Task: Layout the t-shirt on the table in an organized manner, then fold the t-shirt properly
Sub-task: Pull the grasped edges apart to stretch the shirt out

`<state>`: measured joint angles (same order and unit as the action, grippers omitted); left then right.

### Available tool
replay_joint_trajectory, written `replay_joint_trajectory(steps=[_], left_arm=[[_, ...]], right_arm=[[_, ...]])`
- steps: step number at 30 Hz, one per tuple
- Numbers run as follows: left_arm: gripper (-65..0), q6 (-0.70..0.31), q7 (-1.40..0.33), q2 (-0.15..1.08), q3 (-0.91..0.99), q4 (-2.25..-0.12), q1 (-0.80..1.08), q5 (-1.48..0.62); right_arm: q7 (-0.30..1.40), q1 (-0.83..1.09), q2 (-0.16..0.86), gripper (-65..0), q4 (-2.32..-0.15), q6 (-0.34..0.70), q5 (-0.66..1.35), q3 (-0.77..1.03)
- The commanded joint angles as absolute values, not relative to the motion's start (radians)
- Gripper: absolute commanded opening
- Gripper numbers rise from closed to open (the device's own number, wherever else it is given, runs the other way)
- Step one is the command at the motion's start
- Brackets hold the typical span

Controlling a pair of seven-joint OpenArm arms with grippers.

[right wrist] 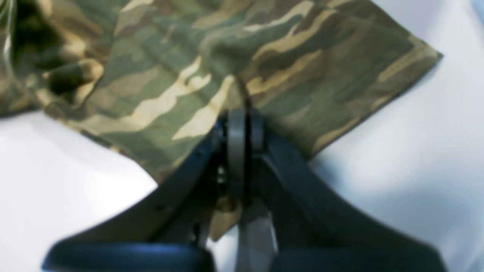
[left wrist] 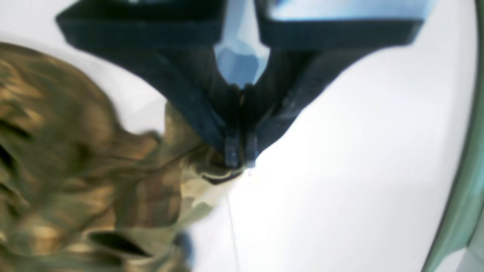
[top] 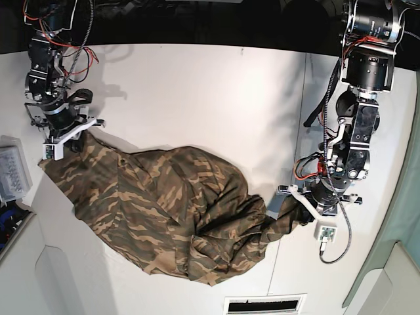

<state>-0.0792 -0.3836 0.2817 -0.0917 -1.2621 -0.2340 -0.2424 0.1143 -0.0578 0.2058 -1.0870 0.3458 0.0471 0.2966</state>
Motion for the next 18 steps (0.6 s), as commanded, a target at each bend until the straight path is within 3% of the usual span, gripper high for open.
replay_joint_trajectory(steps=[1, 9, 18], left_arm=[[-65.0, -0.085, -0.384, 0.299, -0.065, -1.292, -0.250, -0.261], [-65.0, -0.223, -0.552, 0.302, 0.182, -1.308, -0.196, -0.377], [-65.0, -0.232, -0.563, 0.342, 0.258, -1.308, -0.079, -0.396]], right_arm=[[0.117, -0.059, 0.226, -65.0, -1.094, 0.361, 0.065, 0.313], [0.125, 0.024, 0.287, -65.0, -1.098, 0.434, 0.163, 0.374], [0.124, 0.097, 0.299, -65.0, -1.122, 0.435, 0.220, 0.451]])
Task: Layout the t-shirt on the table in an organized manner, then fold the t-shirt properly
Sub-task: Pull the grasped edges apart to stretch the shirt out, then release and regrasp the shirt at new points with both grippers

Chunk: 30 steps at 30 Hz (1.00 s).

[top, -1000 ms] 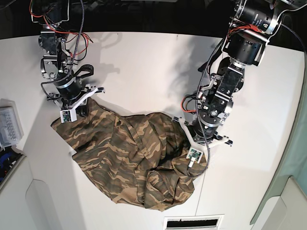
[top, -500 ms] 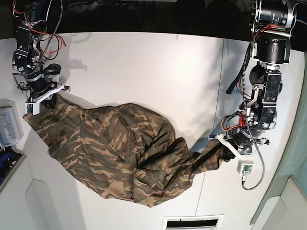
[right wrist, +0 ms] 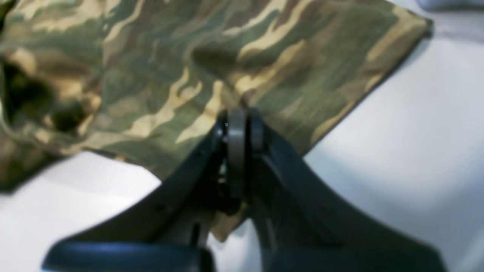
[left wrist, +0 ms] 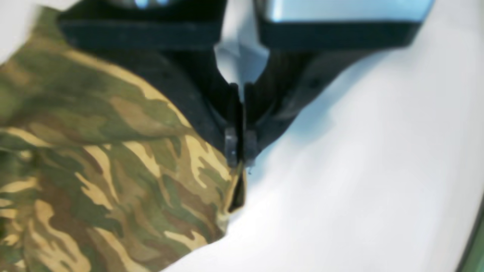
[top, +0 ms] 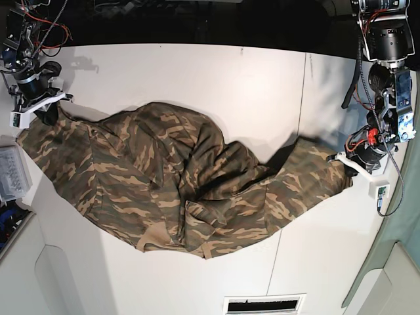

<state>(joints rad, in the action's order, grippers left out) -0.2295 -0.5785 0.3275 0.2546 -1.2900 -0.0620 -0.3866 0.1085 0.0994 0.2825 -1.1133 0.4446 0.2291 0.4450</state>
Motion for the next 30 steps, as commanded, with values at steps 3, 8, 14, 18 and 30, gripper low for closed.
replay_joint_trajectory(steps=[3, 8, 14, 18, 30], left_arm=[[-65.0, -0.235, -0.566, 0.350, 0.258, -1.308, -0.054, -0.397], [-38.6, -0.386, -0.614, 0.352, 0.258, -1.320, -0.052, -0.477], [-36.6, -0.449, -0.621, 0.352, 0.258, -1.474, -0.053, -0.548], [-36.6, -0.495, -0.617, 0.352, 0.215, -1.582, -0.053, -0.585], [-36.6, -0.392, -0.428, 0.295, -0.187, -1.567, -0.095, -0.394]], right_arm=[[0.124, 0.094, 0.298, -65.0, -1.122, 0.434, 0.274, 0.452], [0.124, 0.092, 0.297, -59.3, -1.122, 0.434, 0.299, 0.451], [0.126, 0.093, 0.297, -35.0, -1.129, 0.435, 0.331, 0.451], [0.158, 0.092, 0.296, -35.1, -1.178, 0.464, 0.376, 0.451], [0.288, 0.089, 0.190, -35.1, -1.376, 0.543, 0.453, 0.449]])
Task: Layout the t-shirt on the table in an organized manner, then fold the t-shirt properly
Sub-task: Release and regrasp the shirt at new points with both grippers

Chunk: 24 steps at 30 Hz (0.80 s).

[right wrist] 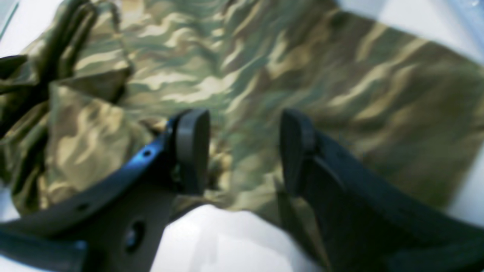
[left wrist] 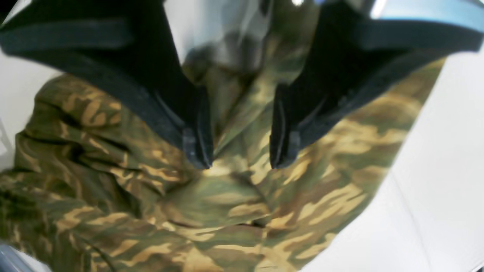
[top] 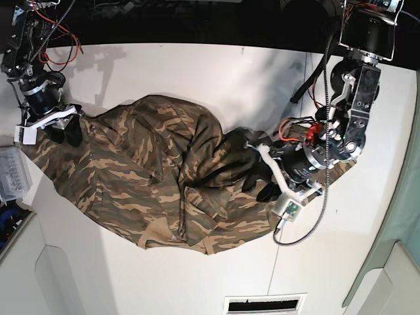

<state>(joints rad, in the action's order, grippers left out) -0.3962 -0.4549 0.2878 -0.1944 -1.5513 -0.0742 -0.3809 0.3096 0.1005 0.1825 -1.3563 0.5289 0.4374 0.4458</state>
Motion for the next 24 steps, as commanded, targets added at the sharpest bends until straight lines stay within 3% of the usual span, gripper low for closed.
replay_joint_trajectory(steps=[1, 7, 10, 19, 21, 24], left_arm=[[-36.6, -0.381, -0.418, 0.282, -0.207, -1.547, -0.105, -0.371], [-36.6, -0.370, -0.401, 0.199, -0.250, -1.405, -0.174, -0.264], [-36.6, -0.318, -0.366, 0.177, -0.250, -1.343, -0.202, -0.223], [-37.1, -0.295, -0.312, 0.178, -0.249, -1.267, -0.213, -0.196], [-42.6, -0.255, -0.310, 0.178, -0.249, -1.261, -0.213, -0.193], [-55.3, -0.223, -0.310, 0.178, -0.249, -1.261, -0.213, -0.192]], right_arm=[[0.287, 0.086, 0.170, -35.1, -1.376, 0.547, 0.453, 0.448], [0.236, 0.034, 0.084, -35.1, -1.356, 0.548, 0.375, 0.397], [0.208, -0.018, 0.080, -35.1, -1.305, 0.538, 0.298, 0.328], [0.113, -0.127, 0.068, -36.4, -1.076, 0.509, 0.165, 0.156], [0.108, -0.123, 0.057, -43.5, -1.068, 0.509, 0.160, 0.133], [0.108, -0.119, 0.040, -60.3, -1.067, 0.509, 0.156, 0.121]])
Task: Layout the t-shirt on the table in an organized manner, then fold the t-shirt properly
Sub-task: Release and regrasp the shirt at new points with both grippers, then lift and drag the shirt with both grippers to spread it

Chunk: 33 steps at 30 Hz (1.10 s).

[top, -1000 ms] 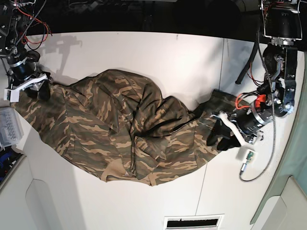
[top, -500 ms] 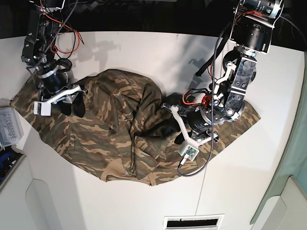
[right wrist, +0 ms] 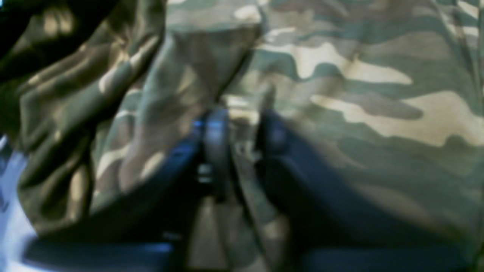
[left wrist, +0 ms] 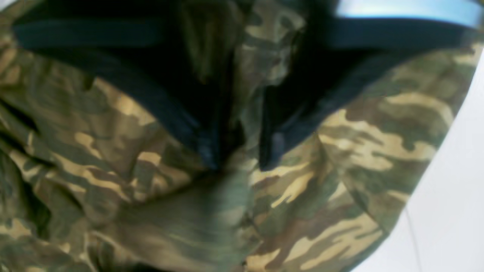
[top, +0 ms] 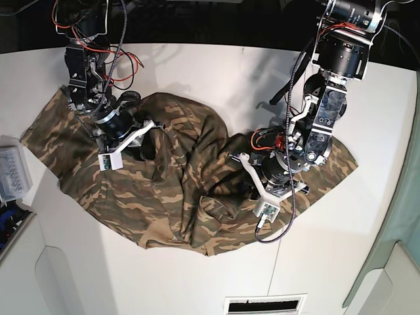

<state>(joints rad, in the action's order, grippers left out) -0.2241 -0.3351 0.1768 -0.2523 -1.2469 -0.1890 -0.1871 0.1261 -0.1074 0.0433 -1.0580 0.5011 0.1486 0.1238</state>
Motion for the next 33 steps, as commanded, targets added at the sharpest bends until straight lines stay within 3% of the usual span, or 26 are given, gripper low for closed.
replay_joint_trajectory(steps=[1, 2, 12, 18, 24, 29, 33], left_arm=[[-60.6, -0.223, -0.310, 0.178, -0.249, -1.261, -0.214, -0.189], [-65.0, -0.224, -0.310, 0.178, -0.249, -1.261, -0.214, -0.187], [-65.0, -0.223, -0.415, 0.274, -0.224, -1.383, -0.212, -0.184], [-65.0, -0.358, -0.487, 0.321, -0.225, -1.553, -0.173, -0.246], [-65.0, -0.386, -0.561, 0.336, -0.225, -1.652, -0.101, -0.326], [-58.9, -0.392, -0.579, 0.335, -0.225, -1.665, -0.040, -0.361], [-47.9, -0.463, -0.571, 0.324, -0.225, -1.665, 0.001, -0.375]], right_arm=[[0.107, -0.120, 0.036, -65.0, -1.068, 0.509, 0.157, 0.121], [0.108, -0.121, 0.035, -65.0, -1.068, 0.509, 0.157, 0.122], [0.126, -0.051, 0.047, -65.0, -1.249, 0.535, 0.159, 0.267], [0.133, 0.033, 0.114, -65.0, -1.351, 0.540, 0.174, 0.347], [0.138, 0.098, 0.189, -65.0, -1.367, 0.539, 0.213, 0.430], [0.140, 0.147, 0.214, -65.0, -1.367, 0.539, 0.290, 0.496], [0.224, 0.163, 0.208, -64.3, -1.367, 0.539, 0.372, 0.499]])
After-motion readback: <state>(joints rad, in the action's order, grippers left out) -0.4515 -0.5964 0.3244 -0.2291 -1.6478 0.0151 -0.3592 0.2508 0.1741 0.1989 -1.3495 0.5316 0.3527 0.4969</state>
